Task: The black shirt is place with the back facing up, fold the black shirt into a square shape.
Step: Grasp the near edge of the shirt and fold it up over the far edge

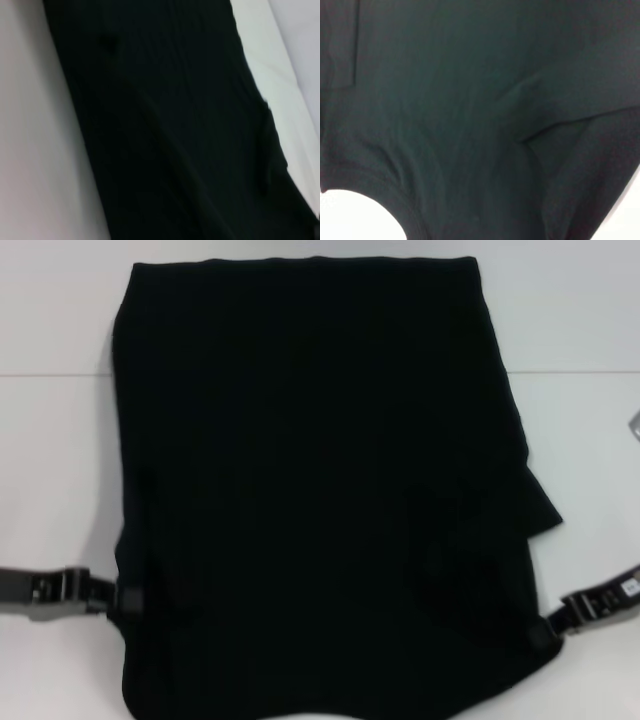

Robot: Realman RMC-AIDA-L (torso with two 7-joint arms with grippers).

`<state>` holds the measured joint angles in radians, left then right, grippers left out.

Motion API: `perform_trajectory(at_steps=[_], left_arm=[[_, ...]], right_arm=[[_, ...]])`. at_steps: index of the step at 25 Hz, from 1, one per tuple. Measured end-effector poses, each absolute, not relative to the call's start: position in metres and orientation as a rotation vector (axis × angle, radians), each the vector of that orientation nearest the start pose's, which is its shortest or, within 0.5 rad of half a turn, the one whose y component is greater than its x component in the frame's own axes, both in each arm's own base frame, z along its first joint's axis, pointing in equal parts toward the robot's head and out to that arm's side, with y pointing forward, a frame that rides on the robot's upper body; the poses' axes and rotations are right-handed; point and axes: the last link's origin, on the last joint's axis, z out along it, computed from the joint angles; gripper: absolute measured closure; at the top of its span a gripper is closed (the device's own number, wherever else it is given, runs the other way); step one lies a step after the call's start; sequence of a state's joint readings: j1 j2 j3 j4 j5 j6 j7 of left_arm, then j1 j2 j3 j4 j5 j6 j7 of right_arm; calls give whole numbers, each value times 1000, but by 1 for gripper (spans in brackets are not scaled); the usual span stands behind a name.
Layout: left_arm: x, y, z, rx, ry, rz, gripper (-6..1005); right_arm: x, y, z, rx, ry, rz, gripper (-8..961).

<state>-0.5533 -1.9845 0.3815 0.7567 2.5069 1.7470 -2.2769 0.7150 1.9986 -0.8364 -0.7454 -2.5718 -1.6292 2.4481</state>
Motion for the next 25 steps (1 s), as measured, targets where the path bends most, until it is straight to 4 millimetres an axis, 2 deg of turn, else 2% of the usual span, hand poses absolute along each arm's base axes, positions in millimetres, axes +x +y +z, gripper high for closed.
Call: perform_trajectory(at_steps=[8, 14, 20, 23, 25], left_arm=[[-315, 278, 50, -2458, -2008, -205, 938], [-318, 263, 44, -2477, -2063, -138, 938], [-313, 274, 45, -2478, -2043, -143, 938], [-307, 291, 45, -2436, -2023, -193, 938], [-302, 303, 45, -2409, -2012, -235, 938]], right_arm=[[284, 313, 37, -2412, 1873, -381, 877], [301, 287, 43, -2350, 1967, -463, 874], [298, 289, 42, -2397, 1950, -372, 871], [292, 300, 48, -2418, 1914, -241, 869], [287, 313, 59, -2408, 1873, -99, 868]])
